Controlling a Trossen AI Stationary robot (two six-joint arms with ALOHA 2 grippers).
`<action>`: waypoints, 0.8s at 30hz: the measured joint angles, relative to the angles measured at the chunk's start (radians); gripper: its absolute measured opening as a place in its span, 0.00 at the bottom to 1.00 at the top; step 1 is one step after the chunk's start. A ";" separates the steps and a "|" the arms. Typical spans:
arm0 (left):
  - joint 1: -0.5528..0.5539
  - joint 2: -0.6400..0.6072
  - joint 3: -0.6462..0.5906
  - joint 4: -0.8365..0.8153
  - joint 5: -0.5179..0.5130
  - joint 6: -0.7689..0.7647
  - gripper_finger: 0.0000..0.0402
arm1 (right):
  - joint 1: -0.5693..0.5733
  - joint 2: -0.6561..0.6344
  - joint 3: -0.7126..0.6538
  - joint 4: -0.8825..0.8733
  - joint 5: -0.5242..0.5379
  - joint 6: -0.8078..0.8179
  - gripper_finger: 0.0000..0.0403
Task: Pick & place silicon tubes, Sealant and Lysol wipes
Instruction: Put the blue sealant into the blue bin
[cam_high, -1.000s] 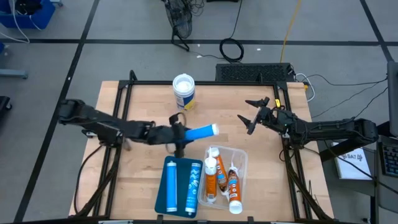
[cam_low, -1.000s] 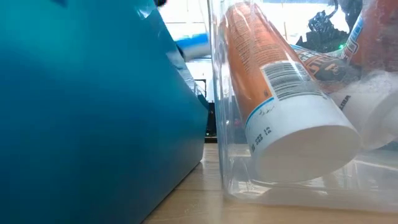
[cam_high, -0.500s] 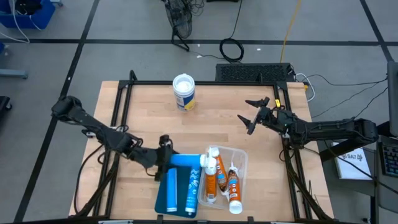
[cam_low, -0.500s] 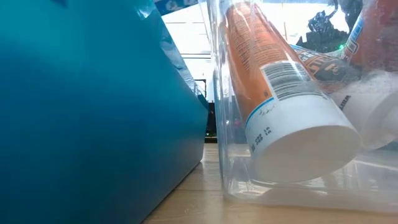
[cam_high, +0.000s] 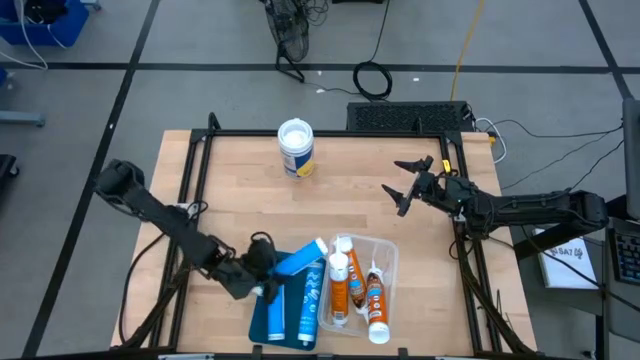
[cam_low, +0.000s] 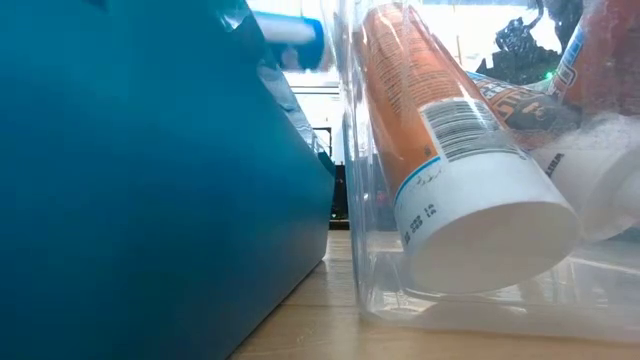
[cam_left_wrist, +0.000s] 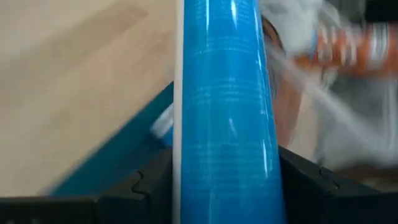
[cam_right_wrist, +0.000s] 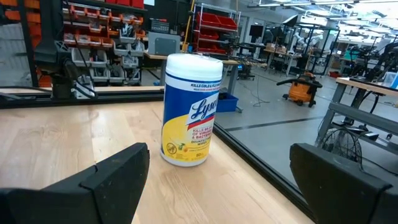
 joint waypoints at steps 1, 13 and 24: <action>0.001 0.025 0.000 0.038 -0.007 -0.082 0.54 | 0.000 0.000 0.000 0.000 0.000 0.000 0.90; 0.001 0.332 0.001 0.334 0.055 -0.576 0.58 | 0.000 0.000 0.000 0.000 0.000 0.000 0.90; 0.003 0.352 0.000 0.413 0.106 -0.644 0.68 | 0.000 0.000 0.000 0.000 0.000 0.000 0.90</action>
